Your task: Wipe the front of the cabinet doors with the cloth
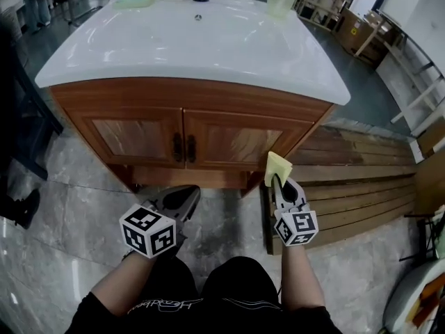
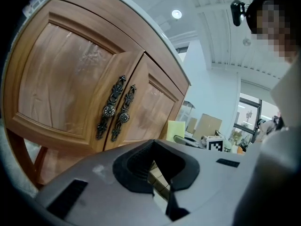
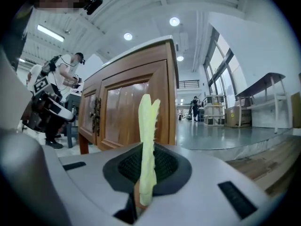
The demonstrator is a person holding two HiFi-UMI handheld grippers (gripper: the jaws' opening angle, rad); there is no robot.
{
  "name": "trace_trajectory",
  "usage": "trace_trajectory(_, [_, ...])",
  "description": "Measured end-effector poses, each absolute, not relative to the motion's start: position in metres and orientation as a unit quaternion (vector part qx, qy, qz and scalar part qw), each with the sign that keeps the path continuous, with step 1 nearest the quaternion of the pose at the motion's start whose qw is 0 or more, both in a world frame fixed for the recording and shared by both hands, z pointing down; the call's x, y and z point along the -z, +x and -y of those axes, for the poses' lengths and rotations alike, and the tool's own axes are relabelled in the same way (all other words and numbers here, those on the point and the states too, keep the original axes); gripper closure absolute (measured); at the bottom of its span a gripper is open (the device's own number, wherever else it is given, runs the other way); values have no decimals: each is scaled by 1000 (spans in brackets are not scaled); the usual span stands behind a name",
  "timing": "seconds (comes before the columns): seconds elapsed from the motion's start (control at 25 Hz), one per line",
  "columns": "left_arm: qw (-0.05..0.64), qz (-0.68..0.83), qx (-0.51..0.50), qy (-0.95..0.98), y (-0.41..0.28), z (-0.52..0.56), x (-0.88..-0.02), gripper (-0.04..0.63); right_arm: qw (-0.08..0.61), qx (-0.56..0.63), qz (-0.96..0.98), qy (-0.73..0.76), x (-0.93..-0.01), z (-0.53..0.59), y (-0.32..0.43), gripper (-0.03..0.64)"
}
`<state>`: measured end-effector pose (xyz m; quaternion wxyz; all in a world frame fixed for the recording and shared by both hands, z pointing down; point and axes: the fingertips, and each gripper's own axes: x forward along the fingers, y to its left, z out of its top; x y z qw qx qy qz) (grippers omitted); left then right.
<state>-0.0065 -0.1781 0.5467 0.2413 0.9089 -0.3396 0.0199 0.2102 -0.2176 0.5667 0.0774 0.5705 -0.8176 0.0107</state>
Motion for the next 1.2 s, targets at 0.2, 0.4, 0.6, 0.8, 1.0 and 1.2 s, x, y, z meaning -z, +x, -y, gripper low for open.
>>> trace_trajectory(0.2, [240, 314, -42, 918, 3, 166, -514, 589, 89, -65, 864, 492, -516, 178, 166, 577])
trace_trajectory(0.4, [211, 299, -76, 928, 1, 139, -427, 589, 30, -170, 901, 398, -409, 133, 118, 577])
trace_trajectory(0.6, [210, 289, -50, 933, -16, 102, -289, 589, -9, -187, 920, 343, -277, 75, 83, 577])
trace_trajectory(0.8, [226, 296, -34, 927, -25, 46, -162, 589, 56, -176, 946, 265, -171, 16, 61, 577])
trace_trajectory(1.0, [225, 310, -32, 923, -27, -10, -80, 589, 82, -158, 957, 230, -86, -33, 51, 577])
trace_trajectory(1.2, [223, 310, -26, 924, -29, -44, -55, 589, 71, -153, 954, 249, -72, -73, 46, 577])
